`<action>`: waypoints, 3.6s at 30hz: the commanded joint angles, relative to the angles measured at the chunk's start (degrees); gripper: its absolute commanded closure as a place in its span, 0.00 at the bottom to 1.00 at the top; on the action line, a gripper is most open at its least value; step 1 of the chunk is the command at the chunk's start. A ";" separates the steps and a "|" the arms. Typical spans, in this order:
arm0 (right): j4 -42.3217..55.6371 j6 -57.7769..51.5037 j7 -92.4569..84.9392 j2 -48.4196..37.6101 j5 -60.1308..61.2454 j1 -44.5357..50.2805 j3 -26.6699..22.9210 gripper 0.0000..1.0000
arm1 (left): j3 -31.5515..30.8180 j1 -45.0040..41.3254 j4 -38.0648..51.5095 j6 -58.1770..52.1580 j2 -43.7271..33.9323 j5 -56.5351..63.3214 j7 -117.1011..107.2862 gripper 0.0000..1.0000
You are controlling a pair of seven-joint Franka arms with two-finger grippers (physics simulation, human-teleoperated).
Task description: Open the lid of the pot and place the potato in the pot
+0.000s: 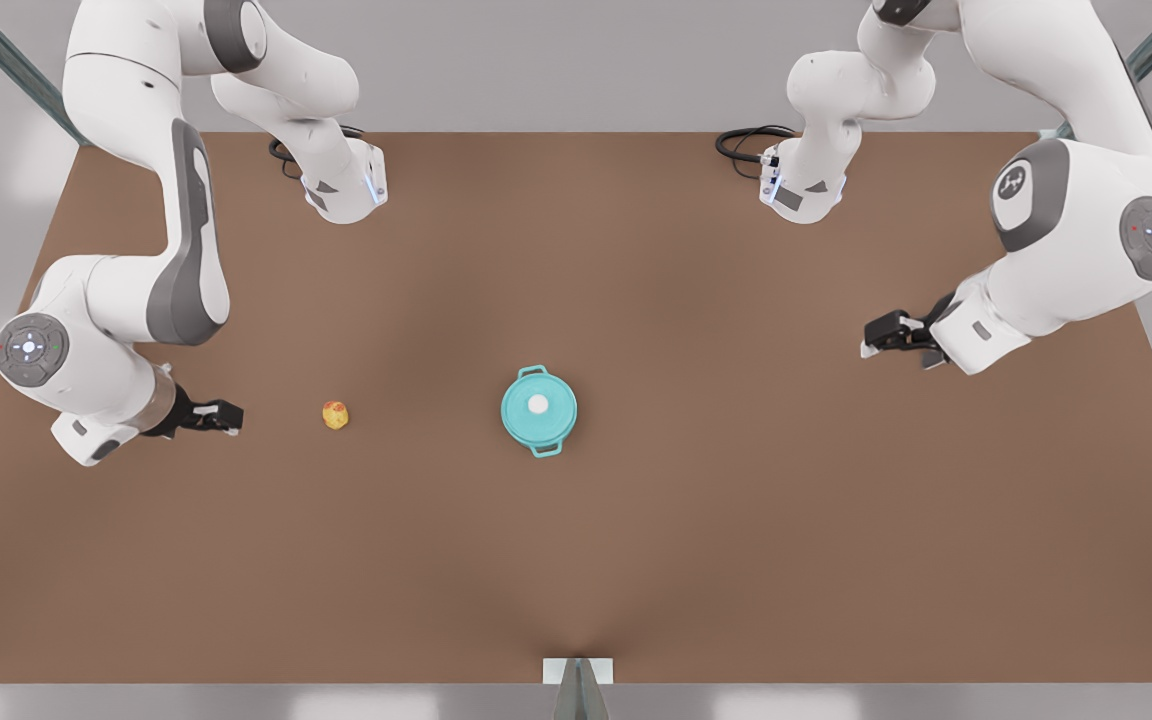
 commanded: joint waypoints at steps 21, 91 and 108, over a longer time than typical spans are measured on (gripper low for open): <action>-21.16 16.80 3.59 2.20 2.92 10.11 0.79 0.00 | -5.84 -39.22 21.20 26.15 37.66 21.84 -75.10 0.00; -40.94 45.89 -1.16 6.94 7.57 4.92 0.44 0.46 | -5.84 6.40 -0.43 2.24 8.57 9.54 -5.58 0.00; -26.53 26.74 0.24 -3.69 6.95 5.63 10.28 0.49 | -5.84 6.31 -0.25 2.07 8.83 9.54 -5.84 0.00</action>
